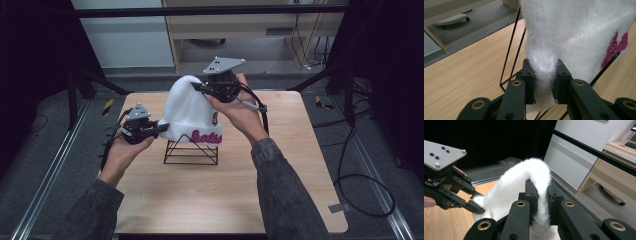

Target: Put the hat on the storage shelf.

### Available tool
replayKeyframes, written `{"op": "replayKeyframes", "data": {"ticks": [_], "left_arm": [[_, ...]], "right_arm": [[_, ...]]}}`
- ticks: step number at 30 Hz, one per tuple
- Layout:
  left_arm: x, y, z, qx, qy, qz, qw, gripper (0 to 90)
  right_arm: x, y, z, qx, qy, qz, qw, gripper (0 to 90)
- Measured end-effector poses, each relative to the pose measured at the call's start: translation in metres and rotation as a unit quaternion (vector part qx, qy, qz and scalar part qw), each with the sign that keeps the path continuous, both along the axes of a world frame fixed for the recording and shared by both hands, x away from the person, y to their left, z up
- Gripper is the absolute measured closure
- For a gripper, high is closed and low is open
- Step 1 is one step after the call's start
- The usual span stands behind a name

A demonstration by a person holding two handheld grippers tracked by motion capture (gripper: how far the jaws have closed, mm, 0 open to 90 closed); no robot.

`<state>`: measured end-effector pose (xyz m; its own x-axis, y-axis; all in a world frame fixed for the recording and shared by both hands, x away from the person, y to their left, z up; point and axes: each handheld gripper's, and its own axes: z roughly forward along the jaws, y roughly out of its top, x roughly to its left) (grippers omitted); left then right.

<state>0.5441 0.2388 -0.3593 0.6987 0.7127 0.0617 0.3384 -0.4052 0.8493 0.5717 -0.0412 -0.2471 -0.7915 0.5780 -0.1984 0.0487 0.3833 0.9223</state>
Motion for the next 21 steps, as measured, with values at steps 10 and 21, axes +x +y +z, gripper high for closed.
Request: {"op": "replayKeyframes", "data": {"ticks": [10, 21], "left_arm": [[-0.006, 0.004, -0.003, 0.001, -0.005, -0.006, 1.0000, 74.7], [-0.009, 0.007, -0.012, 0.007, -0.001, -0.008, 0.9999, 74.7]], "right_arm": [[-0.009, 0.003, 0.001, -0.009, 0.001, 0.007, 0.9999, 83.1], [-0.017, 0.004, -0.006, -0.029, 0.010, 0.012, 0.9994, 83.0]]}}
